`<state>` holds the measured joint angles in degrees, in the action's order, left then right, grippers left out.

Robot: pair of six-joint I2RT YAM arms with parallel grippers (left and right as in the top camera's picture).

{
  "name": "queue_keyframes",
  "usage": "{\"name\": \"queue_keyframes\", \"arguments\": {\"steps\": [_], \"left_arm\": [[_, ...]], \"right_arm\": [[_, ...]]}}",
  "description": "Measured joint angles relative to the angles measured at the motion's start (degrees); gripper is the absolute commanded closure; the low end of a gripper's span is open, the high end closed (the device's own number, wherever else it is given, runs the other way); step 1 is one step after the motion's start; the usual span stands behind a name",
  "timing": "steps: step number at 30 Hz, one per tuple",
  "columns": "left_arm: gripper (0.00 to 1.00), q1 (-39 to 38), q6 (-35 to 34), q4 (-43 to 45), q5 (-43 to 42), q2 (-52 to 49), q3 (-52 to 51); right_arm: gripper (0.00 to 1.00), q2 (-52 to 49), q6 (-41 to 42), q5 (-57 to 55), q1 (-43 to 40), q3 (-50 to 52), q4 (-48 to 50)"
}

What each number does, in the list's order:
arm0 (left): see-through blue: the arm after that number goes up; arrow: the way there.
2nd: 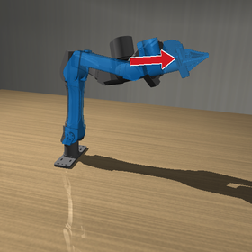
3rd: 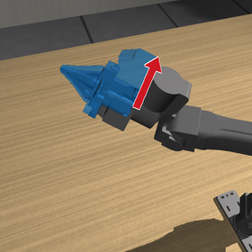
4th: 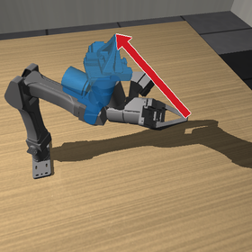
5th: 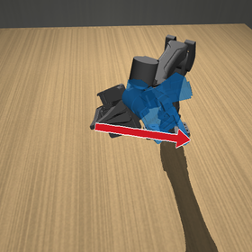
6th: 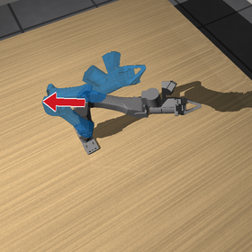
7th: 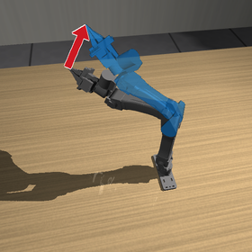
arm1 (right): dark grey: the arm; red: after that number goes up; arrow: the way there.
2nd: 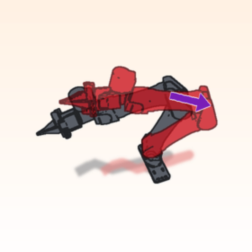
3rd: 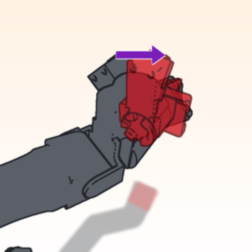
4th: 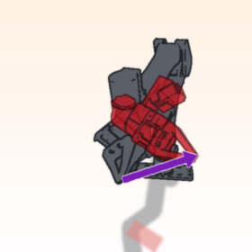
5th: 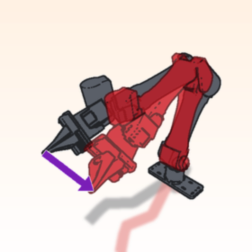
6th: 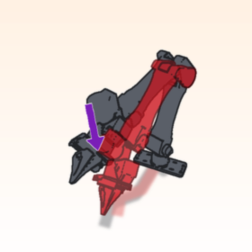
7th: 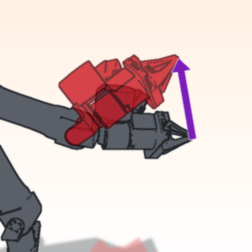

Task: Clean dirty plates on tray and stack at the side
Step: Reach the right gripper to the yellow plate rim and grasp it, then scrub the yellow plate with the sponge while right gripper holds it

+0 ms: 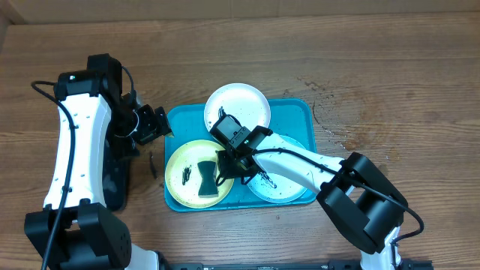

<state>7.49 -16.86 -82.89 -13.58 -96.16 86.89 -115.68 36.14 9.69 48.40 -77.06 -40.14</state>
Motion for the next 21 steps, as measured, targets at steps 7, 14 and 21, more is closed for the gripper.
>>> {"name": "queue_keyframes", "arguments": {"steps": [7,14,21], "left_arm": [[0.18,-2.64,0.59,0.26,-0.61,0.0,-1.73],[0.37,-3.39,1.03,6.67,-2.21,0.02,-11.06],[0.38,-5.18,2.32,11.23,-6.88,0.02,-16.48]], "right_arm": [[0.88,-0.11,-0.17,1.49,-1.05,0.0,-1.01],[0.96,-0.11,0.0,1.55,-1.22,0.0,-1.36],[0.96,-0.11,0.07,1.53,-1.29,0.0,-1.14]]}}
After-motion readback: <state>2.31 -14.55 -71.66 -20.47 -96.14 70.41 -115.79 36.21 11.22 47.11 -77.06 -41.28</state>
